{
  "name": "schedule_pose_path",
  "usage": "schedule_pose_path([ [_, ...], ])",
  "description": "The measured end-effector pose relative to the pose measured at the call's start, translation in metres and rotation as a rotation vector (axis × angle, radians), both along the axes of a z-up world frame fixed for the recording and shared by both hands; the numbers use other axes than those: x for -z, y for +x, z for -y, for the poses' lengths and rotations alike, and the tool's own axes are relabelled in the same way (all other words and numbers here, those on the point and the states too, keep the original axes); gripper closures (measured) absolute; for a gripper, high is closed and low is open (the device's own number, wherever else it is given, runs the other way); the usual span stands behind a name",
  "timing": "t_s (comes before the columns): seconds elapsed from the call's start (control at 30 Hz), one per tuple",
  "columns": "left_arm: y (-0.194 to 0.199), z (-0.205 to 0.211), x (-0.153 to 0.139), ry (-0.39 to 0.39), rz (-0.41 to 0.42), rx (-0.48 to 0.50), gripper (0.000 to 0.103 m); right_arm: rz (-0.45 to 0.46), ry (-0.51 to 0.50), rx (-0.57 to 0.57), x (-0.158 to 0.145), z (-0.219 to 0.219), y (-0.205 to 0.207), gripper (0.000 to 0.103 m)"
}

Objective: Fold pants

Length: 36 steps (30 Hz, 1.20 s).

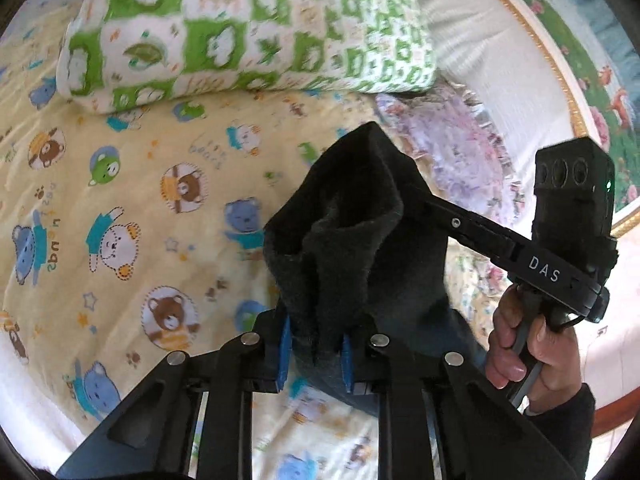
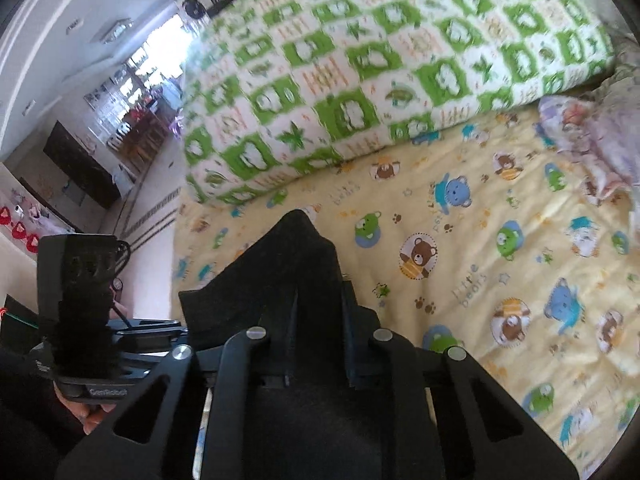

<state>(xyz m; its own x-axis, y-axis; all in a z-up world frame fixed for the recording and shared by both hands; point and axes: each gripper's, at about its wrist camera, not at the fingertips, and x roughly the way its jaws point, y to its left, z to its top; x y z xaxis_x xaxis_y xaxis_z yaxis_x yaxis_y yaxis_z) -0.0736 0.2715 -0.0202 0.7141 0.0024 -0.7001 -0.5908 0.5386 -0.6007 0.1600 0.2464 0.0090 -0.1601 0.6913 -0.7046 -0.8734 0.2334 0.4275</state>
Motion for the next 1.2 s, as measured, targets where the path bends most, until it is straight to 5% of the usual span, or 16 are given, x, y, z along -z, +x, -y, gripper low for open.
schedule_pose_path([
  [0.57,0.044,0.094,-0.080,0.095,0.172,0.237,0.084,-0.015,0.213,0.230,-0.064,0.154,-0.003,0.084],
  [1.2,0.094,0.197,-0.090,0.112,0.187,0.461,0.084,-0.126,0.449,0.574,-0.033,0.316,-0.024,0.084],
])
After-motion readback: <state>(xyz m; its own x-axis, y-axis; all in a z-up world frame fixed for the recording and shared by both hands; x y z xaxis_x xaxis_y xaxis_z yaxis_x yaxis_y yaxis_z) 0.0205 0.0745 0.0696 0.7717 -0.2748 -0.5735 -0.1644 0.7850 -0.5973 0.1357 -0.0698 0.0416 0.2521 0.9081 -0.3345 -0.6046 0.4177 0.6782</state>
